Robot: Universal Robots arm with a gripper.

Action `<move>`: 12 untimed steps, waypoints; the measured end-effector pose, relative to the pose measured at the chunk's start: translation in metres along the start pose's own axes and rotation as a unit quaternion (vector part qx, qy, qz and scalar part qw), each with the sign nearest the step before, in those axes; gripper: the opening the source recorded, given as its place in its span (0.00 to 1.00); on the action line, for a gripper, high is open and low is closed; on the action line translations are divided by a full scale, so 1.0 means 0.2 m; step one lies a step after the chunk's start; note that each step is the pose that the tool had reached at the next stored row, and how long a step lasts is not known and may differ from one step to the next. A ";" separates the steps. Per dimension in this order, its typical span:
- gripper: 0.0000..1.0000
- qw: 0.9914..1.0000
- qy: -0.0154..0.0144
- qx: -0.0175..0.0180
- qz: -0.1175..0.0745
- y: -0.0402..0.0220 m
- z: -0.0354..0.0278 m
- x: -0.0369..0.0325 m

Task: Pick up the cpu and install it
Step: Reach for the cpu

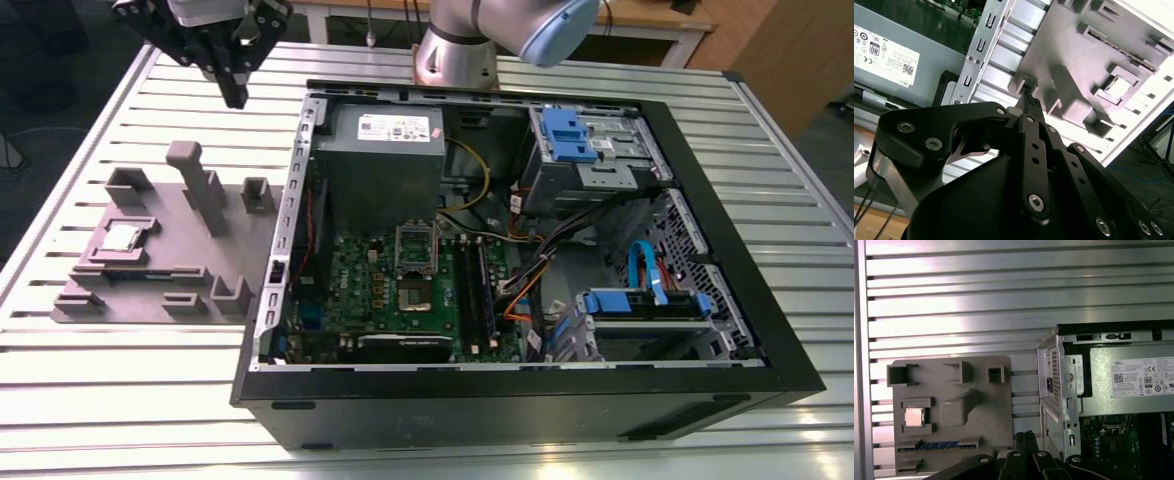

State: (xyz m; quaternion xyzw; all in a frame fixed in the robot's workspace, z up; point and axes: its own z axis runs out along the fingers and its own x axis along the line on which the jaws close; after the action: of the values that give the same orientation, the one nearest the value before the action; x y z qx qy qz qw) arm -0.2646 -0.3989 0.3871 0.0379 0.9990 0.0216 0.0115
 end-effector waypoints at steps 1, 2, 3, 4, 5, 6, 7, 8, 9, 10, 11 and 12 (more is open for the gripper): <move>0.11 1.000 0.000 0.000 0.000 0.000 0.000 0.002; 0.11 1.000 0.000 0.000 0.000 0.000 0.000 0.004; 0.11 1.000 0.000 0.000 0.000 0.000 0.000 0.006; 0.11 1.000 0.000 0.000 0.000 -0.001 0.000 0.008; 0.11 1.000 0.000 0.000 0.000 -0.001 0.000 0.009; 0.11 1.000 0.000 0.000 0.000 -0.001 0.000 0.011; 0.11 1.000 0.000 0.000 0.000 -0.001 0.001 0.013; 0.11 1.000 0.000 0.000 0.000 -0.001 0.001 0.014; 0.11 1.000 0.000 0.000 0.000 -0.001 0.001 0.016; 0.11 1.000 0.000 0.000 0.000 -0.001 0.001 0.018; 0.11 1.000 0.000 0.000 0.000 -0.002 0.001 0.019; 0.11 1.000 0.000 0.000 0.000 -0.002 0.001 0.021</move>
State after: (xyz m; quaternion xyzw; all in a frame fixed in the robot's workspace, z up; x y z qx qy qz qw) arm -0.2688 -0.3989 0.3868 0.0379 0.9990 0.0216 0.0112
